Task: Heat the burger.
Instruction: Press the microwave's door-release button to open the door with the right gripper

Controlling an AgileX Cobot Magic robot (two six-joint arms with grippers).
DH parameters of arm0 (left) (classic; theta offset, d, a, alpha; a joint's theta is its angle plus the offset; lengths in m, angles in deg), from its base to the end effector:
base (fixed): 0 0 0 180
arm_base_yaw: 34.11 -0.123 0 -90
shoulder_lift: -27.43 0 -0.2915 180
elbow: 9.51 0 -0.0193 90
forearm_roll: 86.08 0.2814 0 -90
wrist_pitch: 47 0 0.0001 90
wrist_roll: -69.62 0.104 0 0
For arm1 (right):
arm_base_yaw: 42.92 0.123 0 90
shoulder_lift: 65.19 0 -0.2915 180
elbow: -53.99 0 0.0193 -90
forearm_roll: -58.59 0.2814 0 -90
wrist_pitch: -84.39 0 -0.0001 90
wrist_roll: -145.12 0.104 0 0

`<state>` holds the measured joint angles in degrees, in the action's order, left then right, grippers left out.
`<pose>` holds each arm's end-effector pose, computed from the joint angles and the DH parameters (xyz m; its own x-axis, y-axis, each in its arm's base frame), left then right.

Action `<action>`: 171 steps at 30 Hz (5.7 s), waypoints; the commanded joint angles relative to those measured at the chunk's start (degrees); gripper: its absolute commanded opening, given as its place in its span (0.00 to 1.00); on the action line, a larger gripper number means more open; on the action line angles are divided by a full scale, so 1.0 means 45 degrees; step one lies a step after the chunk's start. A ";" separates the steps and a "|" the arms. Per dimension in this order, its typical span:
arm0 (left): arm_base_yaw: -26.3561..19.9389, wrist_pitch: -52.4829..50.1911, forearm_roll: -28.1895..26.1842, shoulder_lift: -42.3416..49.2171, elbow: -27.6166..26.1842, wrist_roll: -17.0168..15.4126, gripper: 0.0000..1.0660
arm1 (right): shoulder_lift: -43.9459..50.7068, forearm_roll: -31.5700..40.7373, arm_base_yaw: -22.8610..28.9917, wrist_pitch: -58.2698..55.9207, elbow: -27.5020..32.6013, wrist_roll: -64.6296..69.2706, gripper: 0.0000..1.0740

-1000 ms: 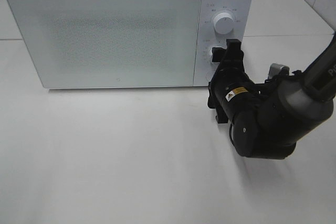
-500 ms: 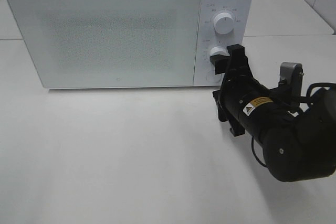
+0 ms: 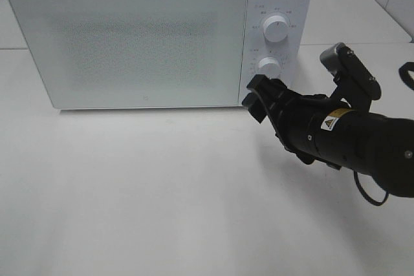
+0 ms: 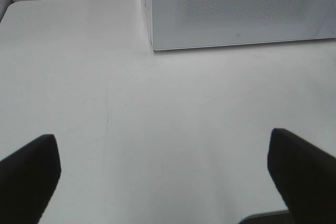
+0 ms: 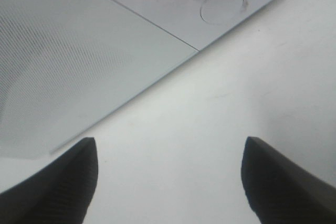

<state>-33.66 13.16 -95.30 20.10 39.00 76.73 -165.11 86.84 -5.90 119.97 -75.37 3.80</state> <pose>0.0256 -0.0147 0.2895 -0.4271 0.0464 -0.9030 0.1517 0.9882 -0.0210 0.2514 0.1538 0.1270 -0.5174 0.6758 -0.5251 0.1564 0.6779 0.7184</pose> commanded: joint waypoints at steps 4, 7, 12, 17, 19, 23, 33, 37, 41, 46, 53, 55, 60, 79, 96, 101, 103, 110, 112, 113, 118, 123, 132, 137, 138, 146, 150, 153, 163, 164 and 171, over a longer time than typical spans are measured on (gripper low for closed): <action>-0.0038 -0.0140 -0.0064 0.0306 0.0038 0.0000 0.94 | 0.0777 0.0038 -0.0815 -0.3387 -0.0637 -0.4354 0.68; -0.0038 -0.0140 -0.0064 0.0306 0.0038 0.0000 0.94 | 0.1044 -0.0140 -0.1159 -0.5195 -0.1146 -0.6341 0.68; -0.0038 -0.0140 -0.0064 0.0306 0.0038 0.0000 0.94 | 0.1299 -0.1171 -0.1566 -0.8098 -0.1986 -0.8594 0.68; -0.0038 -0.0140 -0.0064 0.0306 0.0038 0.0000 0.94 | 0.1757 -0.2979 -0.1668 -1.0262 -0.2394 -0.8951 0.68; -0.0038 -0.0140 -0.0064 0.0306 0.0038 0.0000 0.94 | 0.2279 -0.3641 -0.1668 -1.1230 -0.2432 -0.8900 0.68; -0.0038 -0.0140 -0.0064 0.0306 0.0038 0.0000 0.94 | 0.2890 -0.3909 -0.1668 -1.2147 -0.2432 -0.8900 0.68; -0.0038 -0.0140 -0.0064 0.0306 0.0038 0.0000 0.94 | 0.5449 -0.4163 -0.1668 -1.5381 -0.2432 -0.8683 0.68; -0.0038 -0.0140 -0.0064 0.0306 0.0038 0.0000 0.94 | 0.6455 -0.4163 -0.1668 -1.6323 -0.2432 -0.8594 0.70; -0.0038 -0.0140 -0.0064 0.0306 0.0038 0.0000 0.94 | 0.7270 -0.4189 -0.1668 -1.6909 -0.2432 -0.8594 0.74; -0.0038 -0.0140 -0.0064 0.0306 0.0038 0.0000 0.94 | 0.9282 -0.4507 -0.1668 -1.8131 -0.2355 -0.8594 0.74; -0.0038 -0.0140 -0.0064 0.0306 0.0038 0.0000 0.94 | 1.1625 -0.5500 -0.1693 -1.8411 -0.1681 -0.8034 0.74; -0.0038 -0.0140 -0.0064 0.0306 0.0038 0.0000 0.94 | 1.1994 -0.5640 -0.1833 -1.8437 -0.1528 -0.7830 0.73; -0.0038 -0.0140 -0.0064 0.0306 0.0038 0.0000 0.94 | 1.3738 -0.5679 -0.3680 -1.9595 -0.0993 -0.7652 0.72; -0.0038 -0.0140 -0.0064 0.0306 0.0038 0.0000 0.94 | 1.9226 -0.6277 -0.7143 -2.1110 -0.0509 -0.7589 0.71; -0.0038 -0.0140 -0.0064 0.0242 0.0038 0.0000 0.94 | 2.0894 -0.6277 -0.7143 -2.1110 -0.0509 -0.7601 0.71; -0.0038 -0.0140 -0.0064 0.0242 0.0038 0.0000 0.94 | 2.0894 -0.6277 -0.7143 -2.1110 -0.0509 -0.7601 0.71; -0.0038 -0.0140 -0.0064 0.0242 0.0038 0.0000 0.94 | 2.0881 -0.6277 -0.7143 -2.1085 -0.0509 -0.7601 0.71; -0.0038 -0.0140 -0.0064 0.0242 0.0038 0.0000 0.94 | 1.9812 -0.6188 -0.7143 -2.0410 -0.0828 -0.7601 0.71; -0.0038 -0.0140 -0.0064 0.0242 0.0038 0.0000 0.94 | 1.9557 -0.6188 -0.7143 -2.0194 -0.0853 -0.7601 0.71; -0.0038 -0.0140 -0.0064 0.0242 0.0038 0.0000 0.94 | 1.9111 -0.6188 -0.7143 -1.9761 -0.0866 -0.7601 0.71; -0.0038 -0.0140 -0.0064 0.0255 0.0038 0.0000 0.94 | 1.8169 -0.6162 -0.7143 -1.8691 -0.0802 -0.7601 0.71; -0.0038 -0.0140 -0.0064 0.0255 0.0038 0.0000 0.94 | 1.6947 -0.6162 -0.7143 -1.7482 -0.0802 -0.7601 0.71; -0.0038 -0.0140 -0.0064 0.0255 0.0038 0.0000 0.94 | 1.4298 -0.6162 -0.7143 -1.4973 -0.0802 -0.7601 0.71; -0.0038 -0.0140 -0.0064 0.0255 0.0038 0.0000 0.94 | 1.3140 -0.6162 -0.7143 -1.4044 -0.0802 -0.7601 0.70; -0.0038 -0.0140 -0.0064 0.0255 0.0038 0.0000 0.94 | 1.2516 -0.6162 -0.7143 -1.3535 -0.0802 -0.7601 0.70; -0.0038 -0.0140 -0.0064 0.0255 0.0038 0.0000 0.94 | 1.0250 -0.6162 -0.7143 -1.1497 -0.0802 -0.7601 0.70; -0.0038 -0.0140 -0.0064 0.0255 0.0038 0.0000 0.94 | 0.9155 -0.6175 -0.7143 -1.0351 -0.0789 -0.7525 0.70; -0.0038 -0.0140 -0.0064 0.0255 0.0038 0.0000 0.94 | 0.8454 -0.6175 -0.7143 -0.8951 -0.0484 -0.7474 0.70; -0.0038 -0.0140 -0.0064 0.0255 0.0038 0.0000 0.94 | 0.6277 -0.6162 -0.7130 -0.3489 0.1235 -0.7308 0.70; -0.0038 -0.0140 -0.0064 0.0255 0.0038 0.0000 0.94 | 0.6099 -0.6162 -0.7130 -0.2992 0.1350 -0.7321 0.70; -0.0038 -0.0140 -0.0064 0.0255 0.0038 0.0000 0.94 | 0.4431 -0.6035 -0.7105 0.0700 0.2228 -0.7996 0.70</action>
<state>-33.66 13.16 -95.30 20.10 39.00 76.73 -143.22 59.05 -37.64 117.28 -66.26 -30.69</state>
